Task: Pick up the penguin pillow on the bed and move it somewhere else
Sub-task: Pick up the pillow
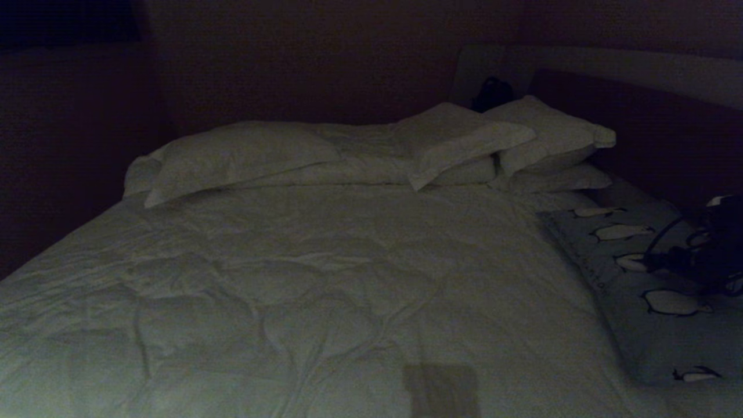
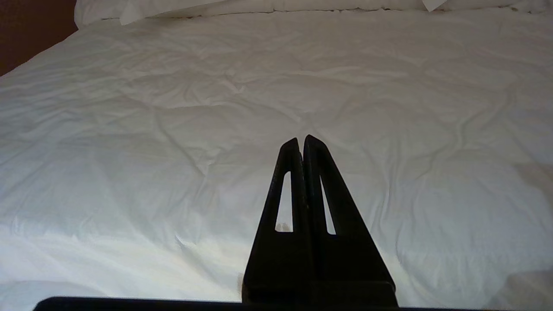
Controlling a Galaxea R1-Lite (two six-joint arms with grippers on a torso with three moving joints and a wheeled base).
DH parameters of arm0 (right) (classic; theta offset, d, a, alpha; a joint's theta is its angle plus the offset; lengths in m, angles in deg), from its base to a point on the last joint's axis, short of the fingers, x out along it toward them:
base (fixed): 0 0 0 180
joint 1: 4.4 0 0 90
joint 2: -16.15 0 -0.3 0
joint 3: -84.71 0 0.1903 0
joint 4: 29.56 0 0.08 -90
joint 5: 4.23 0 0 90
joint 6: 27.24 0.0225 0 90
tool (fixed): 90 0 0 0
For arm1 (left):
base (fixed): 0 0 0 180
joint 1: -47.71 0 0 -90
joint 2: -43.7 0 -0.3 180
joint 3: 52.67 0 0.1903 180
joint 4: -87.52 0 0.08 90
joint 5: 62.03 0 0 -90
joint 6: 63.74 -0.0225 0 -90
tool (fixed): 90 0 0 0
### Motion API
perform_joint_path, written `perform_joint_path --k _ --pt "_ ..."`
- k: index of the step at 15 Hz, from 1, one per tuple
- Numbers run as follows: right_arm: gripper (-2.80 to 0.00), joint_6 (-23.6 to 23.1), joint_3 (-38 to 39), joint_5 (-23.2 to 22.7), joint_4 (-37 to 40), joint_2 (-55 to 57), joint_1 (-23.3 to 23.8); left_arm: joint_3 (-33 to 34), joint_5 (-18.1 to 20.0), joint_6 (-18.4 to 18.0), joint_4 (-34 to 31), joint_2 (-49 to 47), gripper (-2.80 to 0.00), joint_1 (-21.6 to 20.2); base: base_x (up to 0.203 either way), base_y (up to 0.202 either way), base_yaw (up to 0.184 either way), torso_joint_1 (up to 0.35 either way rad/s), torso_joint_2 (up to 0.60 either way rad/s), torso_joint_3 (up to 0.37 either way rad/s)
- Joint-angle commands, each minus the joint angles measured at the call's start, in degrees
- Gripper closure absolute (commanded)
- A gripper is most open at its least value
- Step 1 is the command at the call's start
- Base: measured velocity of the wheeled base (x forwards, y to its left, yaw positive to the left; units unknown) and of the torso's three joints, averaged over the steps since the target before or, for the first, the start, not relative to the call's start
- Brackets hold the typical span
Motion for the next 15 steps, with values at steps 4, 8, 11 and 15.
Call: perform_joint_path --k 4,8,11,15 --pt "-2.80 -1.23 -0.01 0.36 -0.64 4.05 -0.04 0.00 -0.03 0.04 0.01 -0.01 0.00 -0.02 0.000 0.000 0.000 0.000 0.00 0.000" --pt "-2.80 -2.46 -0.01 0.52 -0.46 5.81 -0.04 0.00 -0.03 0.04 0.01 -0.01 0.00 -0.02 0.000 0.000 0.000 0.000 0.00 0.000" --pt "-2.80 -2.73 -0.01 0.54 -0.46 7.06 -0.04 0.00 -0.03 0.04 0.01 -0.01 0.00 -0.02 0.000 0.000 0.000 0.000 0.00 0.000" --pt "0.00 -2.64 -0.01 0.54 -0.37 7.36 -0.13 0.00 -0.03 0.04 0.01 -0.01 0.00 -0.02 0.000 0.000 0.000 0.000 0.00 0.000"
